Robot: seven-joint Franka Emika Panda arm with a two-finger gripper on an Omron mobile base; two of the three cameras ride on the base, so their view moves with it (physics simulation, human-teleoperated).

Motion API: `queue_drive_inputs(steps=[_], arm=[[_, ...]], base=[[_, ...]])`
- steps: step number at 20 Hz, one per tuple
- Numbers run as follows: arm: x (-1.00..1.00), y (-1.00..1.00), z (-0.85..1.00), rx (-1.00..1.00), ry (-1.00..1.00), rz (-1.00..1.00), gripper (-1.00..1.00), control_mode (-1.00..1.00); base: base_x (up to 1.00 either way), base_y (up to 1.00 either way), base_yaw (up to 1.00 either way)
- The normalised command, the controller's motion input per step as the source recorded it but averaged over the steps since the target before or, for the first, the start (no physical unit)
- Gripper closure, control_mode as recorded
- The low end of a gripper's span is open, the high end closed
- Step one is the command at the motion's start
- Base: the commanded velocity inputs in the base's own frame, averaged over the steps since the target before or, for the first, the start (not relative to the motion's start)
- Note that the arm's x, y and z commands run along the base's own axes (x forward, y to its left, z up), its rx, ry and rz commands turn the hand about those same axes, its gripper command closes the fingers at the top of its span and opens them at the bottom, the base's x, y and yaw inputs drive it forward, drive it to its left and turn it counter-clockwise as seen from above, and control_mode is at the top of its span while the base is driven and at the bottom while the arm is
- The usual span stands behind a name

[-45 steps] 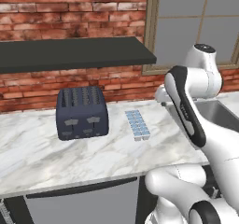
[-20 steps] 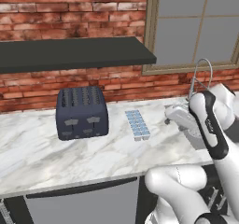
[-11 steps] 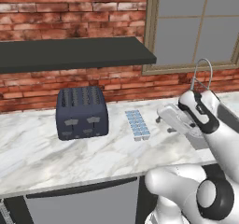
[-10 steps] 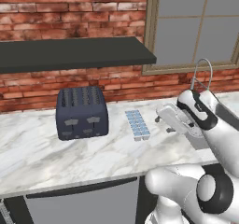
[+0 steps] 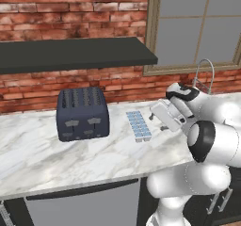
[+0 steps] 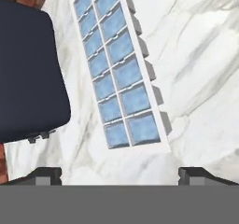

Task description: The ice cube tray has been filled with water. Take the tray and place it in the freezer to make ice. Close the freezer door after placing the tray.

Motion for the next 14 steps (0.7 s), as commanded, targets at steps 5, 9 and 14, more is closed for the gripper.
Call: queue_drive_inputs(steps=[5,9,14], arm=[[0.37,0.00,-0.35,0.00,0.00,0.00,-1.00,-1.00],[0.23,0.01,-0.40,0.00,-0.01,0.00,-1.00,-1.00],[0.29,0.15,-0.40,0.00,-0.03,0.00,-1.00,-1.00]], base=[[0.00,0.00,0.00],[0.00,0.00,0.00],[0.00,0.00,0.00]])
